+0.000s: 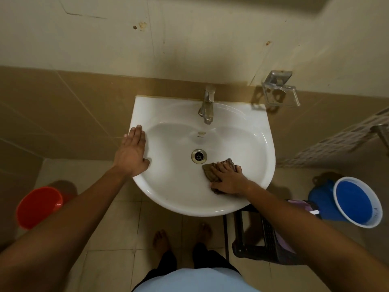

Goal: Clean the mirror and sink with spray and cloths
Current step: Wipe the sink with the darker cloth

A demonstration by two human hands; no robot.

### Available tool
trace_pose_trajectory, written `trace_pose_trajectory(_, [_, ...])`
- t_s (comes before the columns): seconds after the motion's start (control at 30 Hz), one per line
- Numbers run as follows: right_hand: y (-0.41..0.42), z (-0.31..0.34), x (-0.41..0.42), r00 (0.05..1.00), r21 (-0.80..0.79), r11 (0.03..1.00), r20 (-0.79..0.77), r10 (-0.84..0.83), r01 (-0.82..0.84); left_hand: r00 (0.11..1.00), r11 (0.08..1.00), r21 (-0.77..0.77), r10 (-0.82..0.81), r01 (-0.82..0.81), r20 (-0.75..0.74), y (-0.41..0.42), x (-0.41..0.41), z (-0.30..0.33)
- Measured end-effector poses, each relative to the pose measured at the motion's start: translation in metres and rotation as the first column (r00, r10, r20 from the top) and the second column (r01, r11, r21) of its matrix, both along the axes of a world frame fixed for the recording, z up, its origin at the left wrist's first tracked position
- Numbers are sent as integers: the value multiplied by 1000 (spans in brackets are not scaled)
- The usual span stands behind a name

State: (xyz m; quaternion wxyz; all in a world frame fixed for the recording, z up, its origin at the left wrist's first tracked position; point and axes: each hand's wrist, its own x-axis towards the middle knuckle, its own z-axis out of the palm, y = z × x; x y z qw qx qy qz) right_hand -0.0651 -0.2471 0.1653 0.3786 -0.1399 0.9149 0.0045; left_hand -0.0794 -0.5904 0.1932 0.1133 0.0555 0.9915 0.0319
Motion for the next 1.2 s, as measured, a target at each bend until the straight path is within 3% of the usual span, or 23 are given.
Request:
trace_pose_trajectory(0.1, [-5,5,10,998,-67,997,39,46,-44,1000,1000,-4,20,-20,7,3,2,0])
trace_pose_trajectory(0.2, [-31,22,21,985,-240,970,170,14,28,999,1000,-9,29,-29,15,5,2,0])
trace_pose_trajectory(0.4, [-114,39,53,910,-580,738,400,-112,346,999,1000,3,28,-28,29,6,3,5])
trace_pose_trajectory(0.47, [-129,39,62,944,-677,680,322,-69,280,999,1000,9,21,-22,34,4,4,7])
trace_pose_trajectory(0.57, [-132,31,80,998,-722,690,-17,57,-51,999,999,33,25,-26,38,3,5,8])
trace_pose_trajectory(0.67, [-123,23,96,959,-633,730,-262,110,-257,999,999,39,23,-25,42,2,6,8])
trace_pose_trajectory(0.77, [-107,28,107,886,-584,708,-444,132,-398,999,998,52,15,-18,47,1,6,9])
trace_pose_trajectory(0.87, [-84,38,98,899,-607,688,-409,157,-397,999,999,45,5,-7,48,-2,6,10])
trace_pose_trajectory(0.93, [-61,36,76,945,-592,749,-298,138,-296,999,999,51,3,-5,46,-3,7,10])
trace_pose_trajectory(1.0, [-38,29,51,972,-591,802,-227,-59,-89,999,998,55,1,-3,41,-4,6,10])
trace_pose_trajectory(1.07, [-18,21,27,877,-649,719,-165,-452,249,999,998,58,-2,0,33,-4,5,8])
trace_pose_trajectory(1.1, [-12,20,17,747,-685,595,-110,-656,422,1000,998,66,-2,0,28,-5,5,7])
trace_pose_trajectory(1.13, [-7,17,7,566,-698,432,-46,-823,572,1000,997,74,-4,2,25,-5,4,5])
trace_pose_trajectory(1.2, [-8,12,-11,184,-705,38,132,-974,708,1000,997,79,-12,9,26,-6,3,2])
